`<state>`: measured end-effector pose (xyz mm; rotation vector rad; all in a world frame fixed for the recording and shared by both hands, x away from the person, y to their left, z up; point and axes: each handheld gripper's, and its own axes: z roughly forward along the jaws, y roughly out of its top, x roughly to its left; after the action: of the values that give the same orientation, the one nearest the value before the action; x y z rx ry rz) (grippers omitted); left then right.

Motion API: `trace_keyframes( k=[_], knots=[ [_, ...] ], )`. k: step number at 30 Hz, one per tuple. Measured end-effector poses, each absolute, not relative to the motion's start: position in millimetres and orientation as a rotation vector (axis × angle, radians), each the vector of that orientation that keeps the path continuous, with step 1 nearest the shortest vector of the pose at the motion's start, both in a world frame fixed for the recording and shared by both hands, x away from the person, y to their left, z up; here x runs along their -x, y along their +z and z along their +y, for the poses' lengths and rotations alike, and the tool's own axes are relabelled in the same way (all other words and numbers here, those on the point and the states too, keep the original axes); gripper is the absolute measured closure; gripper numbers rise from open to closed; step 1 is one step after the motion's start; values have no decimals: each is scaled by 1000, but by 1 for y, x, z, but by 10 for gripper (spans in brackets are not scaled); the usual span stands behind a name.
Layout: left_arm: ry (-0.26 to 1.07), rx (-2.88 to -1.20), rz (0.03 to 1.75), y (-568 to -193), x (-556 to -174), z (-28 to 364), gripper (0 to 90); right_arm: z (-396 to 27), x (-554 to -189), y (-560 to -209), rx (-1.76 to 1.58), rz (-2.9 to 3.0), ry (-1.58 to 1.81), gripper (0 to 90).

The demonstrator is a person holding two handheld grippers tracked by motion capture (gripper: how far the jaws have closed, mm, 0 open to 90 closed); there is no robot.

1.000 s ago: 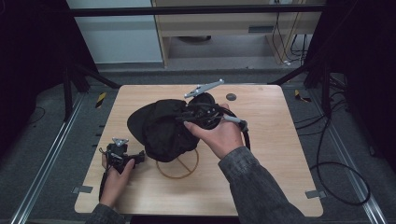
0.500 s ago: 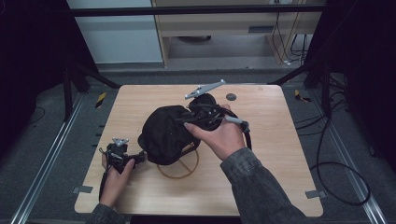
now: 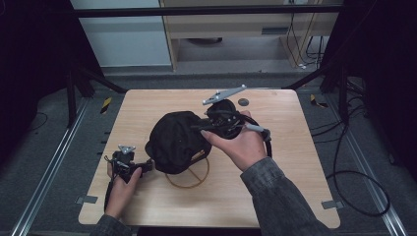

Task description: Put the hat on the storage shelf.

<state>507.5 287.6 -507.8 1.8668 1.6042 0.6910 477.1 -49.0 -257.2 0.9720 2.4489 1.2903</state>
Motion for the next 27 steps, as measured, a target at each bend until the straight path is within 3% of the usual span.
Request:
trace_keyframes(
  k=[27],
  knots=[
    [692,-1865,1603,-508,-508,288,0,-97,-464,-261,-1039,2377,1292,543]
  ],
)
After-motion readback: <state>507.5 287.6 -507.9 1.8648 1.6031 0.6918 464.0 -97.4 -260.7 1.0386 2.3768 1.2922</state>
